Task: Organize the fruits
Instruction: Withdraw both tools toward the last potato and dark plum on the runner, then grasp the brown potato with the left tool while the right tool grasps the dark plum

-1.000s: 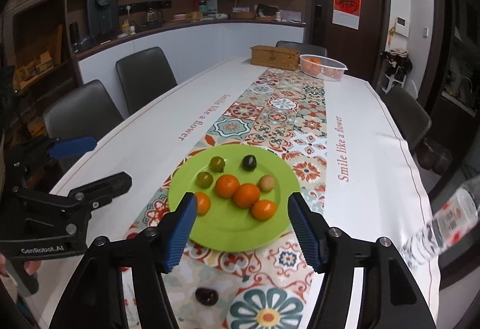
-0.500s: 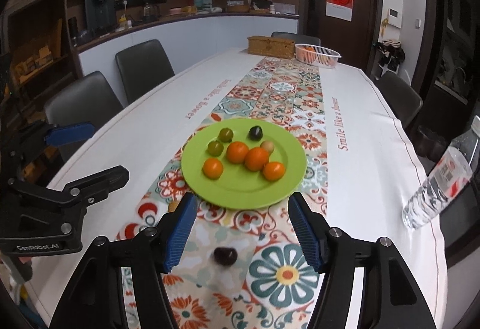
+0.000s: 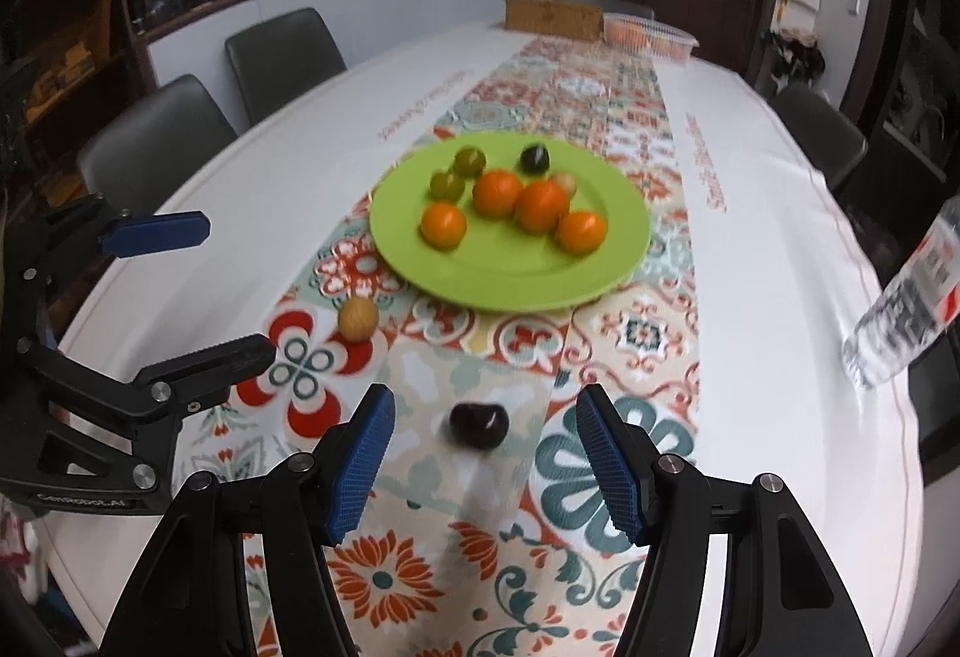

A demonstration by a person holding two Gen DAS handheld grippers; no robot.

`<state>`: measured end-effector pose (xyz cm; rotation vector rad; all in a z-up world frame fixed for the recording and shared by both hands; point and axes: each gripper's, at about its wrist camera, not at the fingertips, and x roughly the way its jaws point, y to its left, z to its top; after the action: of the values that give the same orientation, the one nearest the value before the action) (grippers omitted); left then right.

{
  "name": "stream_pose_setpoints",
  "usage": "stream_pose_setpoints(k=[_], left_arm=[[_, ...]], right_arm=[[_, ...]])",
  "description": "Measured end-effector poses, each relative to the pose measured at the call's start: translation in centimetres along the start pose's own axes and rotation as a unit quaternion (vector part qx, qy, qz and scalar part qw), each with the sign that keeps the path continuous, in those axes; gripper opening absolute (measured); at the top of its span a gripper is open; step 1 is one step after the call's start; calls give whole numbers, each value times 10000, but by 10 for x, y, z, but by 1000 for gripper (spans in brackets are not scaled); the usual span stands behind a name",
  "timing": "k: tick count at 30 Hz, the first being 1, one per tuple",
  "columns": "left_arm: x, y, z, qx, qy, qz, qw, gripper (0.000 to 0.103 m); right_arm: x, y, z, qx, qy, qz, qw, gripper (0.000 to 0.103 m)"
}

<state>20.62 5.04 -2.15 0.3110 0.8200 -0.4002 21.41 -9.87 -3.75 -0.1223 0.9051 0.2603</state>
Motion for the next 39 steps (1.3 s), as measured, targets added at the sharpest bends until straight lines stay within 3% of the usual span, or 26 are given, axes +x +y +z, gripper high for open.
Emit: stream_pose_setpoints(k=[11,19,27,35,39], left_arm=[[38,11,-1,10,299,-260,9992,81],[60,15,1,-51,447,-389,9982,81],[78,13,5,-278,559,-545,9966,58],[89,10,6,-388,701,-637,9947,28],[89,10,6,-409,703,-634,9947,27]], right_arm=[[31,-3,-9,274,434,-35,9987,63],[46,-7,-12,399,646,1,9971,54],[52,-5,-13,389,674,83,9969,43],[54,-6,-11,360,649,181,9971,32],[53,-6,-12,348,635,213,9972,30]])
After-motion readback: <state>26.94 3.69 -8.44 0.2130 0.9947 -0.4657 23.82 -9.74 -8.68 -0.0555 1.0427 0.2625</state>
